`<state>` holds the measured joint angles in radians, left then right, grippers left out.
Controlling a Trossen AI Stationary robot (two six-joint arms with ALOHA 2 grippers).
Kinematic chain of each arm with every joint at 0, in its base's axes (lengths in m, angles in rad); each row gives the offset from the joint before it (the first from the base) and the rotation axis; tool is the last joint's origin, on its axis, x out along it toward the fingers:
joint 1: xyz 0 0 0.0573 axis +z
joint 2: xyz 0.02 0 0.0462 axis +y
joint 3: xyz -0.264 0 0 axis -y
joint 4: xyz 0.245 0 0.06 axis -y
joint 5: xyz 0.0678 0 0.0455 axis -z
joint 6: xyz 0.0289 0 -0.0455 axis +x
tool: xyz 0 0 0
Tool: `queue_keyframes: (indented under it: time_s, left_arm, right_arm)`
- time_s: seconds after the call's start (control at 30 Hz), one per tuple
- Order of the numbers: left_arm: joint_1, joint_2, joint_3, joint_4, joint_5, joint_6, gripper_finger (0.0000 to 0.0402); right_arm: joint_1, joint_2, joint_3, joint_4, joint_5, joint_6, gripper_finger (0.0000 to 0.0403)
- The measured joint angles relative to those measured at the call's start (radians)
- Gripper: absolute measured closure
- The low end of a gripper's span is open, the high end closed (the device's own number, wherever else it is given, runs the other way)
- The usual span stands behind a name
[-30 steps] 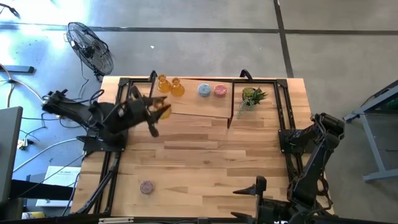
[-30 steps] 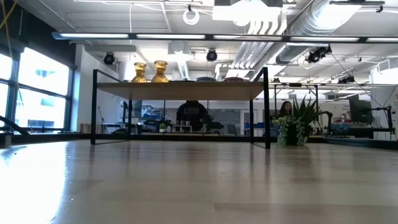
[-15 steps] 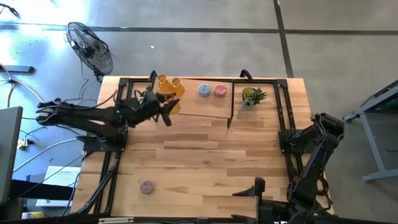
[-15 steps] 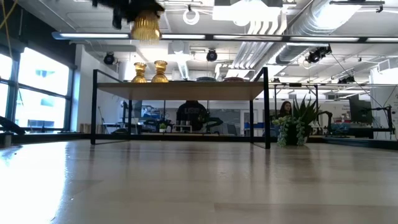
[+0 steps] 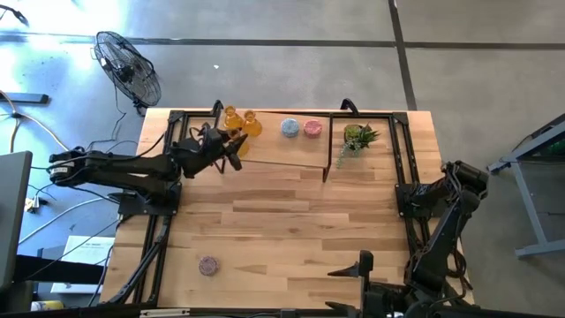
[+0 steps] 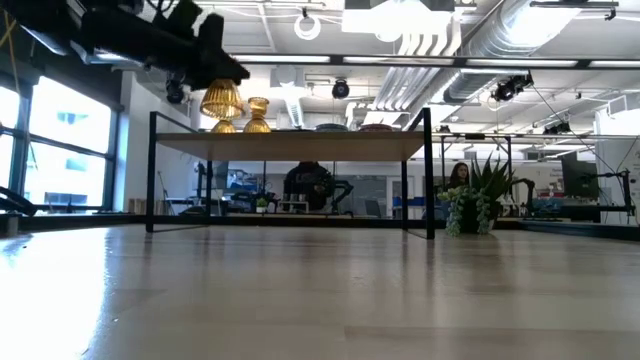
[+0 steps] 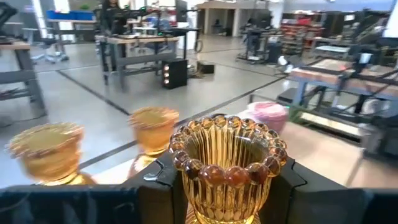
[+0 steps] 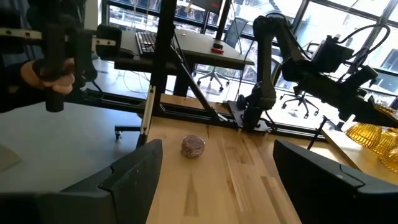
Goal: Pick & Place candle stick holders
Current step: Put the yellow candle holder on the shelf
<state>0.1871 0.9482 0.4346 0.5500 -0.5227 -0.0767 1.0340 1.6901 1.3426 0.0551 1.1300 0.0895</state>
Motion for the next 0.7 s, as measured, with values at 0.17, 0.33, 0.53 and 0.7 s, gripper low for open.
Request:
queue_keyframes:
  time_s: [0.17,0.33,0.53,0.7]
  left_arm:
    - [0.046,0.000,-0.035,0.009,0.022,-0.007,0.0278]
    - [0.089,0.000,-0.052,0.028,0.051,-0.002,0.0278]
    - [0.155,0.009,-0.053,0.027,0.126,-0.006,0.0278]
    - [0.182,0.041,-0.053,0.027,0.162,-0.017,0.0277]
  right_arm:
    - [-0.026,0.000,0.000,-0.013,-0.041,0.013,0.0100]
    - [-0.052,0.000,0.000,-0.031,-0.088,0.041,0.0100]
    - [-0.066,0.000,0.000,-0.037,-0.132,0.049,0.0100]
    - [-0.066,0.000,0.000,-0.037,-0.135,0.053,0.0100]
